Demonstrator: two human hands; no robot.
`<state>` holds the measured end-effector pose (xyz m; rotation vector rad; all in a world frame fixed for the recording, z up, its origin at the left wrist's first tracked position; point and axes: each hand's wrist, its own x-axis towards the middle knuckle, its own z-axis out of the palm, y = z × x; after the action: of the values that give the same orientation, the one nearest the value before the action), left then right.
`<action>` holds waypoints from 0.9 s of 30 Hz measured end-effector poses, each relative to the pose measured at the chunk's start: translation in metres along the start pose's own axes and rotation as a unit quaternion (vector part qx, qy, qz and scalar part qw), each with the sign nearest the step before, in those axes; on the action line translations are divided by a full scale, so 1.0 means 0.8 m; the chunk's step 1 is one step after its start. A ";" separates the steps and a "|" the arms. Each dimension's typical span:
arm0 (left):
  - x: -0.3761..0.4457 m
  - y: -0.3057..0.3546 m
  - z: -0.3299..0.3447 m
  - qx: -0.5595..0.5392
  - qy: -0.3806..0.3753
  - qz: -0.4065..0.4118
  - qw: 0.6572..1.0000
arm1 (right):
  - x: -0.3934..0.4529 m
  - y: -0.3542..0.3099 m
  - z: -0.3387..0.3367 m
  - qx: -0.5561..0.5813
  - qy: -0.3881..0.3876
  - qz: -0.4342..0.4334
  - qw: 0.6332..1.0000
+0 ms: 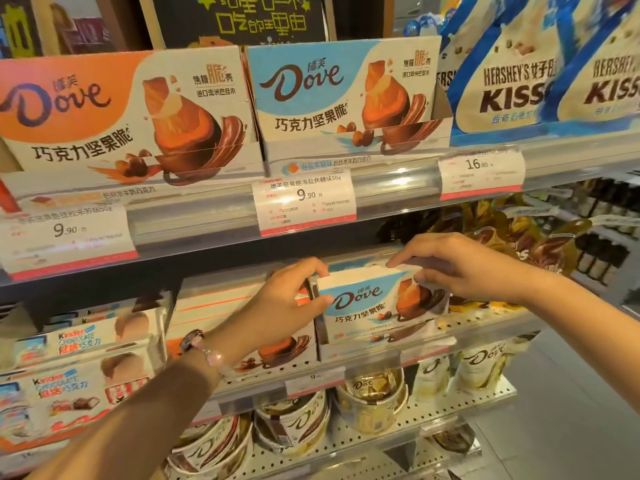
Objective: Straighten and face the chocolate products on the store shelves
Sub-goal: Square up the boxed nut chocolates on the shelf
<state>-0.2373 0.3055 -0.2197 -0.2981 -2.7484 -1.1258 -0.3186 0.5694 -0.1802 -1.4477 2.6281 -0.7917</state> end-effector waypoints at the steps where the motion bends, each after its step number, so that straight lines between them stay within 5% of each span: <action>1: 0.000 0.000 -0.001 -0.006 0.008 -0.001 1.000 | 0.000 0.002 0.006 0.010 0.011 -0.006 1.000; 5: 0.001 -0.003 -0.002 -0.049 0.035 -0.040 0.997 | 0.002 0.005 0.020 0.019 0.050 -0.026 0.998; 14: 0.002 -0.013 -0.002 0.068 0.043 0.004 0.997 | 0.001 0.029 0.046 0.037 0.035 0.000 0.999; 20: -0.024 -0.030 -0.033 0.273 0.040 -0.044 0.960 | 0.004 0.036 0.057 0.012 0.045 -0.016 0.999; 27: -0.043 -0.048 -0.034 0.331 0.030 -0.077 0.940 | 0.047 0.005 0.055 -0.090 0.164 -0.060 0.980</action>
<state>-0.2112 0.2550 -0.2341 0.0425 -2.9262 -0.1727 -0.3308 0.5230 -0.2127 -1.6626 2.9459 -0.8943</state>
